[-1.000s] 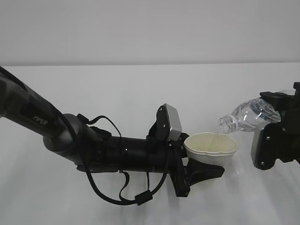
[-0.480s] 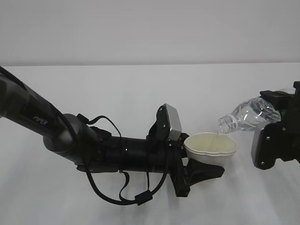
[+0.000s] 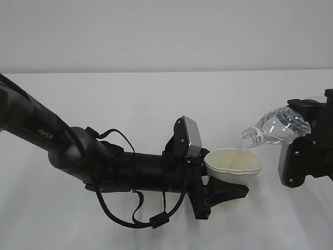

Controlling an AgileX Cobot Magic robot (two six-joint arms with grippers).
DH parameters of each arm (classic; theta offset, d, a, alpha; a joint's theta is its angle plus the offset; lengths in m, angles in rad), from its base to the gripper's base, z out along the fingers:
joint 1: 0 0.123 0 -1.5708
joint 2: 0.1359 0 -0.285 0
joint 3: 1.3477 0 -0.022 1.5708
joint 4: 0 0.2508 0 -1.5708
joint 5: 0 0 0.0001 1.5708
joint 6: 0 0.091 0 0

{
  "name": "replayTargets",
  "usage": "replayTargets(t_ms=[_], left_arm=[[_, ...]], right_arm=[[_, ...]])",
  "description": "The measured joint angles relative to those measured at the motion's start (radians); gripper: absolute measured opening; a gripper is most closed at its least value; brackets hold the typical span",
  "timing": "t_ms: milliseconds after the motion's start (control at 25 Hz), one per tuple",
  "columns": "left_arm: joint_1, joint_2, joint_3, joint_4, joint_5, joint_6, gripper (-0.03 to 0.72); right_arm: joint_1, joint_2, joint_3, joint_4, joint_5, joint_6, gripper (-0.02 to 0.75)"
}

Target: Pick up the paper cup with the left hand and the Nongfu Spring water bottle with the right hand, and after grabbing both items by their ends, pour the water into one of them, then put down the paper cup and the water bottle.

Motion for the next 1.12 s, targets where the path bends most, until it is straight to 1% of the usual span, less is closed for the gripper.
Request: replayTargets(t_ms=[1120], left_arm=[[0.0,0.002,0.0,-0.002,0.016,0.0,0.393]], right_arm=[[0.0,0.0,0.0,-0.004,-0.001,-0.01,0.385]])
